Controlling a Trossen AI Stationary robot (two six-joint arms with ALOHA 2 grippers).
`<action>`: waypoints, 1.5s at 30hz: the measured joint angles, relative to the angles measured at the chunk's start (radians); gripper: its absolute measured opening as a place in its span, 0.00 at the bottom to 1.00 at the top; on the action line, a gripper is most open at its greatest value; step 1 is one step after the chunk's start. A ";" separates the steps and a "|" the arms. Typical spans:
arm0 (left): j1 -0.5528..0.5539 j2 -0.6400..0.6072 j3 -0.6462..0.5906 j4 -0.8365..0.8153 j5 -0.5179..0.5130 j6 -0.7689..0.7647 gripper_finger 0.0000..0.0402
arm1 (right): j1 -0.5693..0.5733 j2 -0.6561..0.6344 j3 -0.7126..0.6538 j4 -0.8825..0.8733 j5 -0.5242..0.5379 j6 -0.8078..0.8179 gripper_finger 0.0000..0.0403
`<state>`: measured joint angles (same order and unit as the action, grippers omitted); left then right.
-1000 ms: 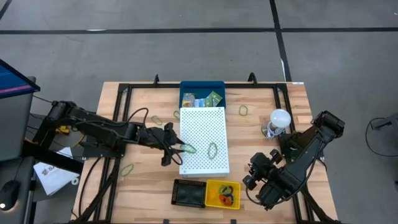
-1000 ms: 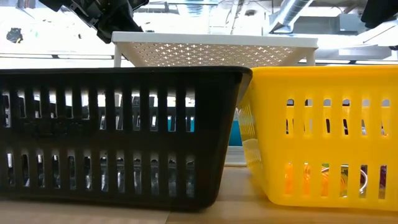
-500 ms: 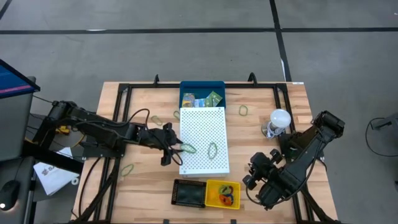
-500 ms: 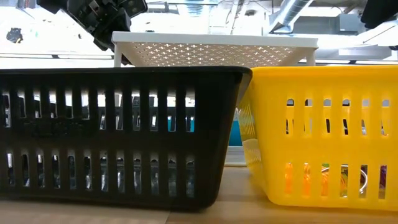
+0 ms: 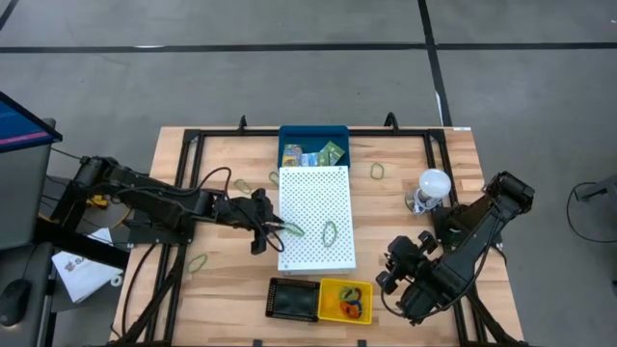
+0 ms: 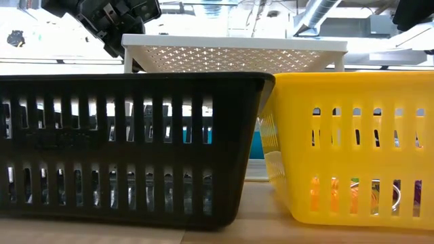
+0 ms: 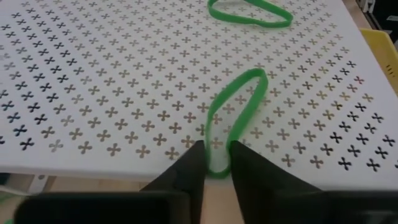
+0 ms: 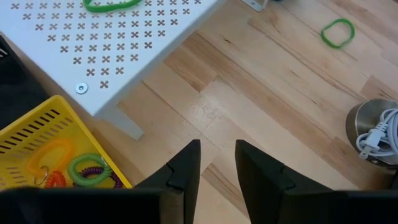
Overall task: Pick & Place Office Desk Supplies
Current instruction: Put the green rubber band into the black bin
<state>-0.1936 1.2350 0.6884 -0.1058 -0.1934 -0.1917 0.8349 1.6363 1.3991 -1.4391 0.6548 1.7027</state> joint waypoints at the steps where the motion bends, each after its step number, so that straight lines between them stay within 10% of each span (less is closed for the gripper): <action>1: 0.000 0.000 0.000 0.000 0.000 0.000 0.15 | 0.000 0.000 0.000 0.000 0.000 0.000 0.24; 27: 0.003 -0.107 0.051 0.100 0.016 -0.001 0.00 | -0.046 0.000 0.000 -0.001 0.025 -0.008 0.24; 45: -0.091 -0.282 0.169 -0.053 0.360 -0.006 0.00 | -0.100 0.000 0.000 -0.019 0.026 -0.054 0.24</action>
<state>-0.2841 0.9532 0.8574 -0.1585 0.1661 -0.1978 0.7346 1.6360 1.3994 -1.4586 0.6810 1.6483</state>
